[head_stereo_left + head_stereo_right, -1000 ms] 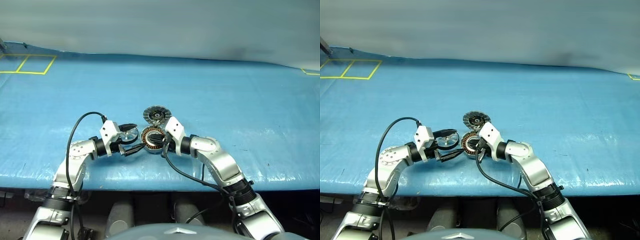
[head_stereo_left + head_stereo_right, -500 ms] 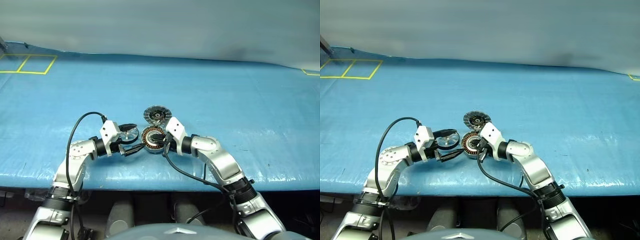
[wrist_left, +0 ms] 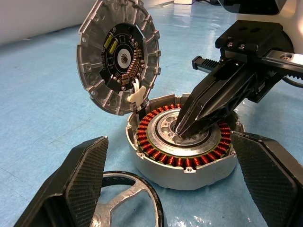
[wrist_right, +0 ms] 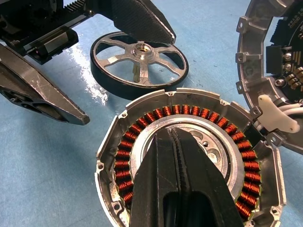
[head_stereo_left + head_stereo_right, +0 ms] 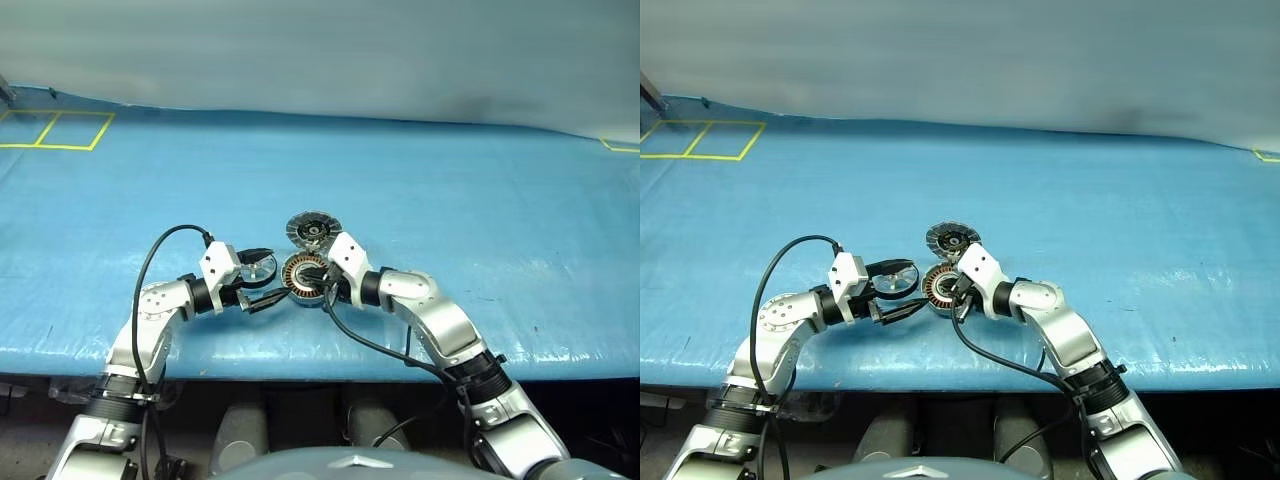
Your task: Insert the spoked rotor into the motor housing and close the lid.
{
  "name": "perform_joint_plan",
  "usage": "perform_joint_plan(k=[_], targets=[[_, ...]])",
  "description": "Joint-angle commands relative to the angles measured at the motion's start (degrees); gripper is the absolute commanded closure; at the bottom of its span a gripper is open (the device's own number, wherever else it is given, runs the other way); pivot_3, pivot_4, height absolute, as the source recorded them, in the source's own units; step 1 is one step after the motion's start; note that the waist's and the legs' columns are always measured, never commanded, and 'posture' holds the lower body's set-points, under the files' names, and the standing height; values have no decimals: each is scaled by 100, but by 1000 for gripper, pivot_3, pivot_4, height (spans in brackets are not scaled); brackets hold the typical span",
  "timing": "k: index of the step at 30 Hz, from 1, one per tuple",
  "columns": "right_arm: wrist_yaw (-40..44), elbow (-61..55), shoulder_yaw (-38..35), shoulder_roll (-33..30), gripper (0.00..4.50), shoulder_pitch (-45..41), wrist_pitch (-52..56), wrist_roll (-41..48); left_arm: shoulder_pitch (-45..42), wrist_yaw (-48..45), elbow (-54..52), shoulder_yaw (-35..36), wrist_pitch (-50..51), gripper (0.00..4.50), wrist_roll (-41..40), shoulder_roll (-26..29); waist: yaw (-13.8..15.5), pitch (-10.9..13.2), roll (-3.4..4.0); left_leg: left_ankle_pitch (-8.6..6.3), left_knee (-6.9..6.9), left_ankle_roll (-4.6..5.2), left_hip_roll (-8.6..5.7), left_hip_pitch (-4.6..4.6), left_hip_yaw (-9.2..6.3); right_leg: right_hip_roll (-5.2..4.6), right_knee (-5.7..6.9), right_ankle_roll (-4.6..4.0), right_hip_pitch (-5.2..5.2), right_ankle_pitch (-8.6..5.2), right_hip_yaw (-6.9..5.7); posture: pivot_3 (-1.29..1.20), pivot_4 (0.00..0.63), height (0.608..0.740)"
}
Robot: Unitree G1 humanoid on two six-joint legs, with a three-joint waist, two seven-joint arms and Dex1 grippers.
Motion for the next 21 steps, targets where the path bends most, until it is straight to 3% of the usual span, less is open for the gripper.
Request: perform_joint_plan(k=[1,10,21], targets=[[-38,-71,-93,2,4482,123,168,92,-12,15,-151,87,-67,0,-42,34,1,0,0,0,0,0,0,-1,0,0,0,0,-1,0,0,0,150,740],[-76,-540,-392,157,4482,26,278,505,-37,4,-94,79,-94,0,-38,18,1,4,2,-1,-13,0,0,-20,0,1,-2,-1,-22,0,-1,0,150,740],[-122,-437,-259,80,4482,67,242,442,-41,12,-68,84,-114,0,-26,15,0,4,2,-1,-12,-1,0,-20,0,1,-4,-2,-22,-1,-1,0,150,740]])
